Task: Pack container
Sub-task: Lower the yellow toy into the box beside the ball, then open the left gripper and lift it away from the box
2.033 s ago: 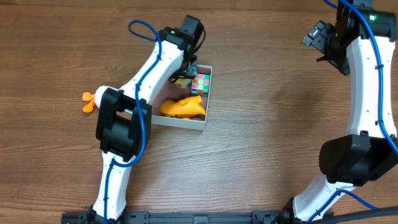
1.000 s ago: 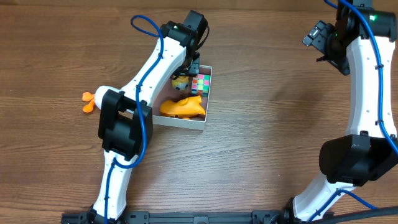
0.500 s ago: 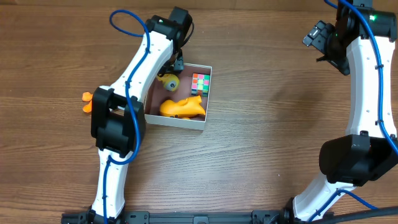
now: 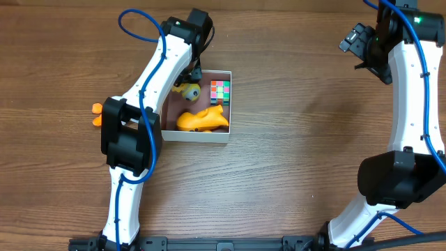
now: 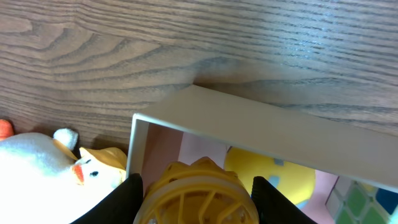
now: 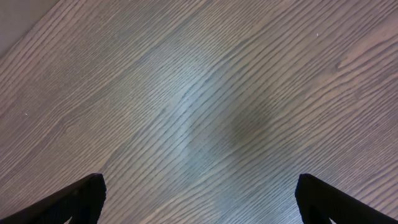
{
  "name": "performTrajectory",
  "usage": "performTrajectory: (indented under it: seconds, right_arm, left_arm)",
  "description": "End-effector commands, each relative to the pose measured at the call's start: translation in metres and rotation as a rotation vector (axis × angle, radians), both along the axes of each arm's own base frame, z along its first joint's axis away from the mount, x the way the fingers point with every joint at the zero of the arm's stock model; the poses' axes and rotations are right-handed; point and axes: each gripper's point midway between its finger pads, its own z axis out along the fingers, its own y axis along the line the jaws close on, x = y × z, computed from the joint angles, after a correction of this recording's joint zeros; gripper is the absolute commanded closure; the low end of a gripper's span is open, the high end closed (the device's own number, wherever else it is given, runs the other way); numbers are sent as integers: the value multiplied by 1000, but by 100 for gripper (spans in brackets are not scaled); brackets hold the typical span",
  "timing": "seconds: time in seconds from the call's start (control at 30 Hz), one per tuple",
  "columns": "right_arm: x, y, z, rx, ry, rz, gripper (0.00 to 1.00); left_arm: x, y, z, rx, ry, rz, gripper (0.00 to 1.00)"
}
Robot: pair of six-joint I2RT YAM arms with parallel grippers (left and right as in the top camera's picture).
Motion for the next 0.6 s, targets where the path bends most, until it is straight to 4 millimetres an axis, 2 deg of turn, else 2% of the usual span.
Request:
performTrajectory:
  seconds: [0.0, 0.17, 0.3, 0.4, 0.57]
  right_arm:
    - [0, 1, 7, -4, -22, -3, 0]
    - [0, 1, 7, -4, -22, -3, 0]
    - [0, 1, 7, -4, -22, -3, 0]
    - [0, 1, 7, -4, -22, -3, 0]
    - [0, 1, 7, -4, -22, -3, 0]
  left_arm:
    - [-8, 14, -20, 52, 41, 31, 91]
    - [-14, 16, -32, 60, 64, 32, 91]
    - [-13, 15, -33, 58, 59, 31, 89]
    - [-10, 15, -33, 55, 50, 31, 64]
    - [-8, 15, -32, 56, 41, 31, 53]
